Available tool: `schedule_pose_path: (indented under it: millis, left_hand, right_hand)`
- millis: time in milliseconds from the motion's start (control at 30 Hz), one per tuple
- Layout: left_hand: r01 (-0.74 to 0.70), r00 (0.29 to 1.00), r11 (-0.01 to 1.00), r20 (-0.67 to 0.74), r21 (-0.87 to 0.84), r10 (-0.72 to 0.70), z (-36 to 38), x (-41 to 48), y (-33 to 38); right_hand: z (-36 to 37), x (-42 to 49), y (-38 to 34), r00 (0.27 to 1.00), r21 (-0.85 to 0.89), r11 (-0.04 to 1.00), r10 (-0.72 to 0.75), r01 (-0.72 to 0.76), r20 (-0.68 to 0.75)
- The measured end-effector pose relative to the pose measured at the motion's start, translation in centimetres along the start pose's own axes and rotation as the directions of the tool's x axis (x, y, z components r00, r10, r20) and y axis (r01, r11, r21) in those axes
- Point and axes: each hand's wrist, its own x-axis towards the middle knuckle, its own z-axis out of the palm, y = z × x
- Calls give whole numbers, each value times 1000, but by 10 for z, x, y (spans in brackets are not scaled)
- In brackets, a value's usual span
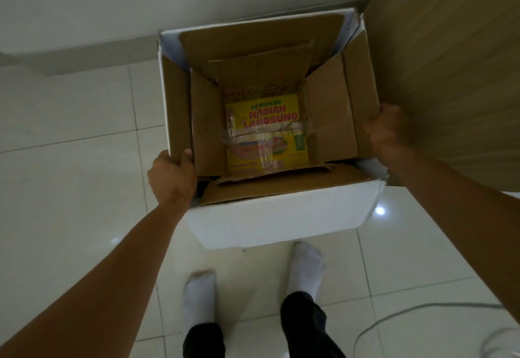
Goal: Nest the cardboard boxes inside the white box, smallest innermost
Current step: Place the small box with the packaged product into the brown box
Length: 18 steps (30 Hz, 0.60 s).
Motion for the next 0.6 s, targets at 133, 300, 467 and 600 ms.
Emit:
schedule_pose_path:
  millis: [133, 300, 467, 600]
  left_hand:
    - [10, 1000, 1000, 0, -4, -10, 25, -14, 24]
    - [3, 1000, 999, 20, 43, -4, 38, -23, 34]
    - [9, 998, 999, 54, 40, -11, 36, -24, 34]
    - [32, 995, 998, 95, 49, -36, 34, -23, 34]
  right_hand:
    - [-14, 12, 9, 995, -88, 995, 34, -42, -93]
    - [-16, 16, 10, 991, -59, 995, 80, -87, -105]
    - [-14, 14, 9, 993, -14, 997, 79, -80, -91]
    - [-7, -2, 16, 988, -91, 996, -29, 15, -153]
